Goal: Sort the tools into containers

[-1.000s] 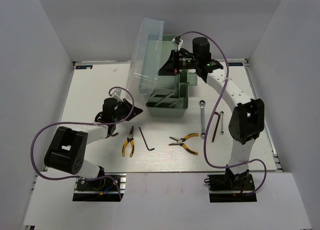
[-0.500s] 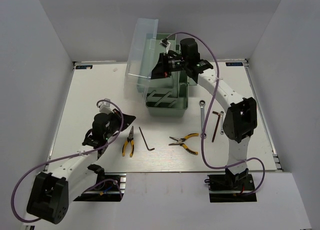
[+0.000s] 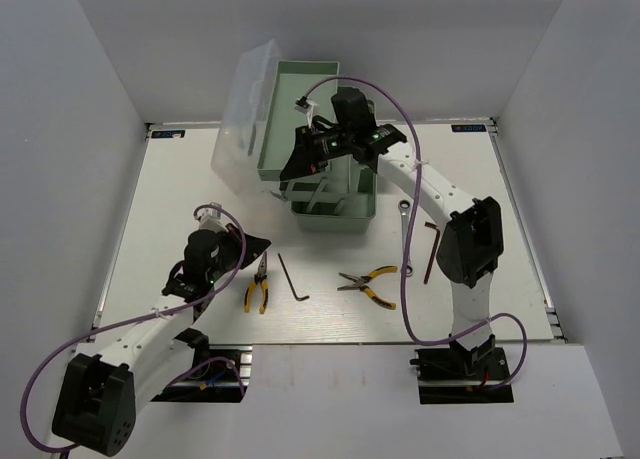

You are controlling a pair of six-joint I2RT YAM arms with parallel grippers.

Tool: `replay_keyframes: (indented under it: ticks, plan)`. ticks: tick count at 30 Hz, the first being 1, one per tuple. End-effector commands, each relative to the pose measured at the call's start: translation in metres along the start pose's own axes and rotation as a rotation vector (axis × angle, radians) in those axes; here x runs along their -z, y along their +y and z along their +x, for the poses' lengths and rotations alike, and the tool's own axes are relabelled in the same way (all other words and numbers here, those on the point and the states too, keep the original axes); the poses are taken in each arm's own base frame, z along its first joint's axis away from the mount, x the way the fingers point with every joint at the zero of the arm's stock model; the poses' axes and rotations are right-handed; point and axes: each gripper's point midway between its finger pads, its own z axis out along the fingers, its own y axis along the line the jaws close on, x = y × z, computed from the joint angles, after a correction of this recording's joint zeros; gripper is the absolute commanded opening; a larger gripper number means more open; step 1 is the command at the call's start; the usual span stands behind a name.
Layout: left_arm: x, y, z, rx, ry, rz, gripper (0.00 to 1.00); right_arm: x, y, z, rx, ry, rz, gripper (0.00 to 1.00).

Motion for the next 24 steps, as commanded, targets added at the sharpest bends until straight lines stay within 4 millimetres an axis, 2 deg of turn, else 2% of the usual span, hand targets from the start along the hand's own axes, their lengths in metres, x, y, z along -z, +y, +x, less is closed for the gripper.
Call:
replay_keyframes:
  ticks: [1, 2, 5, 6, 8, 9, 11, 12, 13, 15, 16, 17, 18, 19, 20, 21, 22, 23, 24]
  plan:
    - [0.005, -0.006, 0.001, -0.033, 0.006, 0.023, 0.00, 0.008, -0.004, -0.014, 0.091, -0.023, 0.116, 0.17]
    - [0.005, -0.010, -0.003, -0.035, 0.000, 0.031, 0.00, 0.015, -0.012, -0.021, 0.130, -0.044, 0.167, 0.19]
    - [0.005, -0.010, -0.003, -0.051, 0.005, 0.024, 0.00, 0.027, -0.002, -0.029, 0.227, -0.050, 0.195, 0.23]
    - [0.006, -0.011, -0.002, -0.051, 0.012, 0.030, 0.00, 0.037, 0.010, -0.035, 0.258, -0.064, 0.197, 0.26]
    - [0.007, -0.013, -0.004, -0.077, 0.009, 0.033, 0.00, 0.049, 0.017, -0.045, 0.362, -0.072, 0.235, 0.30]
    - [0.007, -0.017, -0.007, -0.079, 0.002, 0.041, 0.00, 0.061, 0.026, -0.053, 0.400, -0.098, 0.279, 0.32]
    - [0.009, -0.018, -0.006, -0.090, 0.015, 0.040, 0.00, 0.082, 0.021, -0.065, 0.494, -0.123, 0.408, 0.36]
    - [0.009, -0.020, -0.008, -0.112, 0.012, 0.043, 0.00, 0.095, 0.006, -0.073, 0.500, -0.144, 0.532, 0.42]
    - [0.010, -0.025, -0.012, -0.113, 0.007, 0.048, 0.00, 0.106, -0.001, -0.067, 0.496, -0.141, 0.599, 0.47]
    - [0.011, -0.031, -0.018, -0.150, 0.005, 0.050, 0.02, 0.142, -0.041, -0.073, 0.478, -0.170, 0.885, 0.59]
    - [0.011, -0.034, -0.021, -0.162, 0.003, 0.052, 0.10, 0.152, -0.052, -0.061, 0.464, -0.147, 0.945, 0.61]
    - [0.012, -0.037, -0.024, -0.176, 0.001, 0.054, 0.16, 0.165, -0.079, -0.044, 0.415, -0.108, 1.048, 0.63]
    - [0.014, -0.045, -0.030, -0.208, -0.004, 0.058, 0.23, 0.172, -0.097, -0.025, 0.361, -0.071, 1.113, 0.66]
    - [0.015, -0.049, -0.034, -0.228, -0.008, 0.062, 0.38, 0.176, -0.110, -0.013, 0.324, -0.045, 1.148, 0.66]
    - [0.017, -0.054, -0.038, -0.248, -0.011, 0.064, 0.45, 0.185, -0.127, 0.011, 0.244, 0.008, 1.185, 0.66]
    - [0.019, -0.062, -0.045, -0.270, -0.004, 0.056, 0.51, 0.182, -0.139, 0.032, 0.183, 0.048, 1.180, 0.69]
    - [0.019, -0.062, -0.049, -0.316, 0.000, 0.038, 0.60, 0.181, -0.146, 0.044, 0.159, 0.086, 1.177, 0.69]
    - [0.024, -0.069, -0.059, -0.365, -0.007, 0.024, 0.64, 0.180, -0.155, 0.062, 0.085, 0.104, 1.165, 0.69]
    - [0.027, -0.074, -0.062, -0.365, -0.004, 0.021, 0.64, 0.178, -0.159, 0.070, 0.063, 0.127, 1.153, 0.69]
